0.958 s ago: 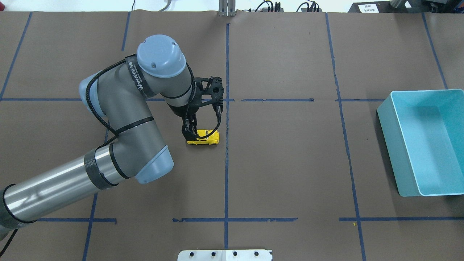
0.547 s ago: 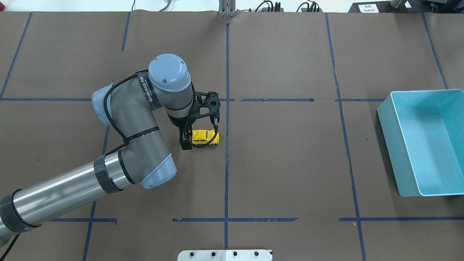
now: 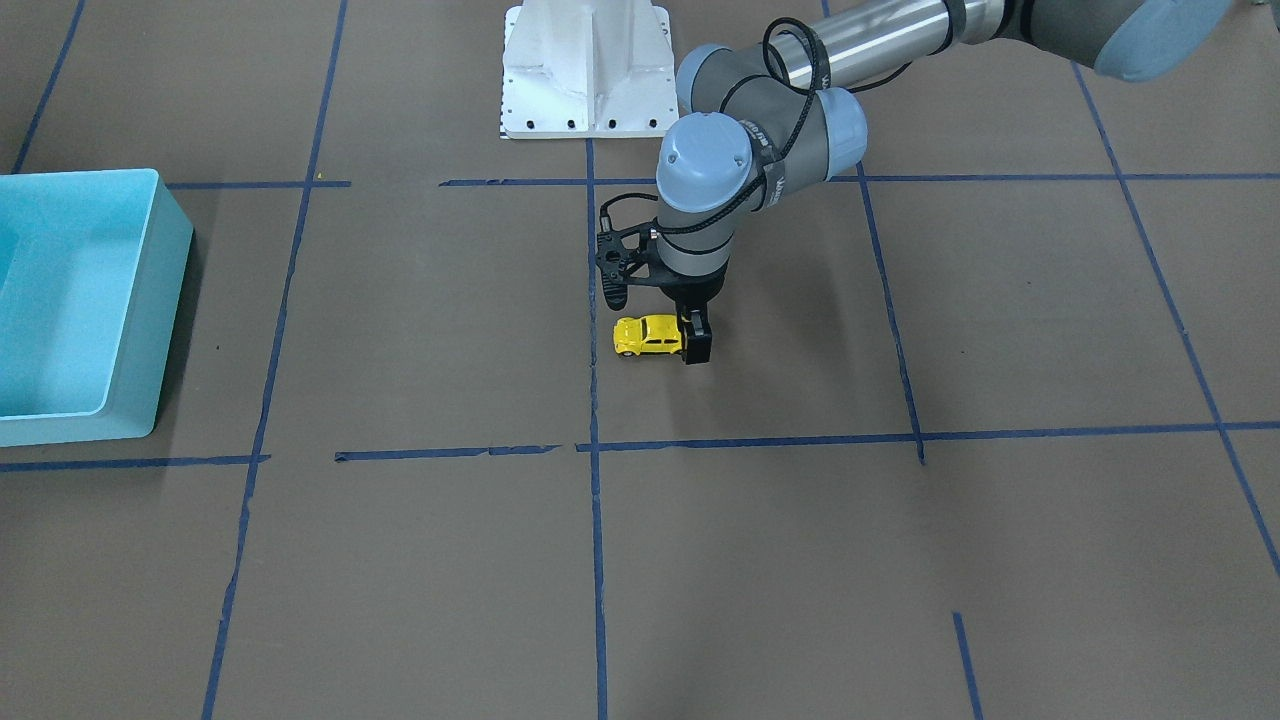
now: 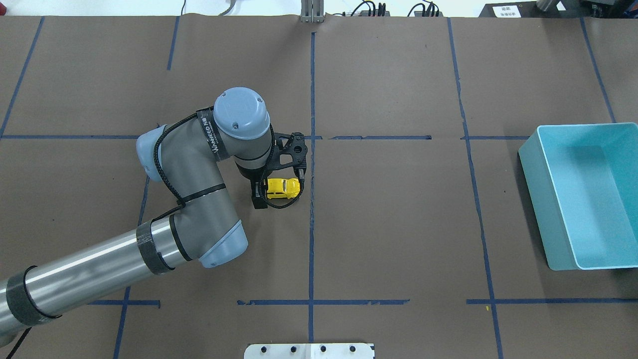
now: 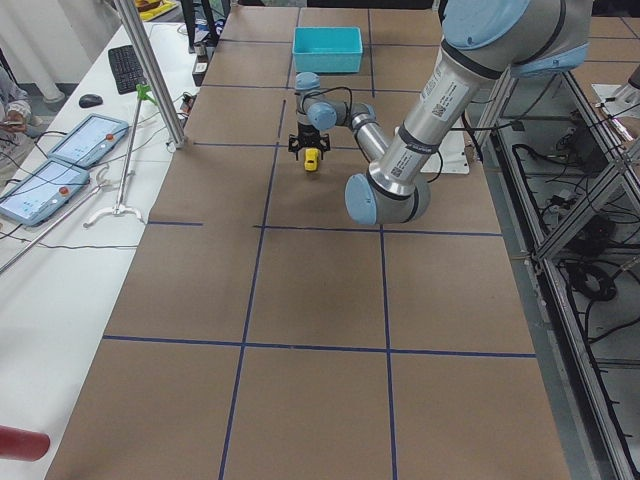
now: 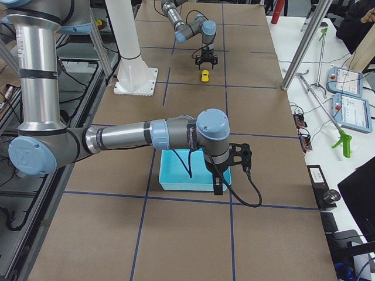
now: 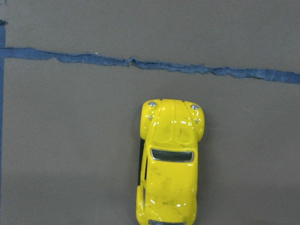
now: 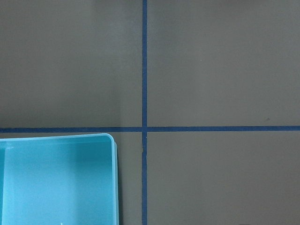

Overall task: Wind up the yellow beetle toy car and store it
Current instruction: 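Lower the left gripper onto the yellow car and close on it, then press the car down and drag it back toward the robot with the left gripper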

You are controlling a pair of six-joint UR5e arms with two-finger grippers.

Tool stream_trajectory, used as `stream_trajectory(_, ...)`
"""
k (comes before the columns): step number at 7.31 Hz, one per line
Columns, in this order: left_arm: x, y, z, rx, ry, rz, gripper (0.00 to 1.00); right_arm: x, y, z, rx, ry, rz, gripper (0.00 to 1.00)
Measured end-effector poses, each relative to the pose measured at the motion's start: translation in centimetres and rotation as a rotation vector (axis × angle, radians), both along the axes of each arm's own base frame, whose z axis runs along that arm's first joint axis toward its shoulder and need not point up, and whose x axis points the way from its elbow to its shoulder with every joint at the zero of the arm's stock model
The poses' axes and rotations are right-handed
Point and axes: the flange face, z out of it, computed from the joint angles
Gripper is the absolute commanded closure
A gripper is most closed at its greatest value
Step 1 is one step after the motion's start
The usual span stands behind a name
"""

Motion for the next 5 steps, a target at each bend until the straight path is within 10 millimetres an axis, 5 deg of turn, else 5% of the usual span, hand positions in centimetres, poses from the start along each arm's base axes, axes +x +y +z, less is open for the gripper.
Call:
stream_trajectory(2, 0.9, 0.4, -0.1, 0.011, 0.018, -0.019, 0.15, 0.0, -0.1, -0.1, 0.002, 0.000, 0.000, 0.00)
stream_trajectory(5, 2.1, 1.2, -0.3, 0.025, 0.051, -0.012, 0.70, 0.0, -0.3, -0.3, 0.004, 0.001, 0.000, 0.00)
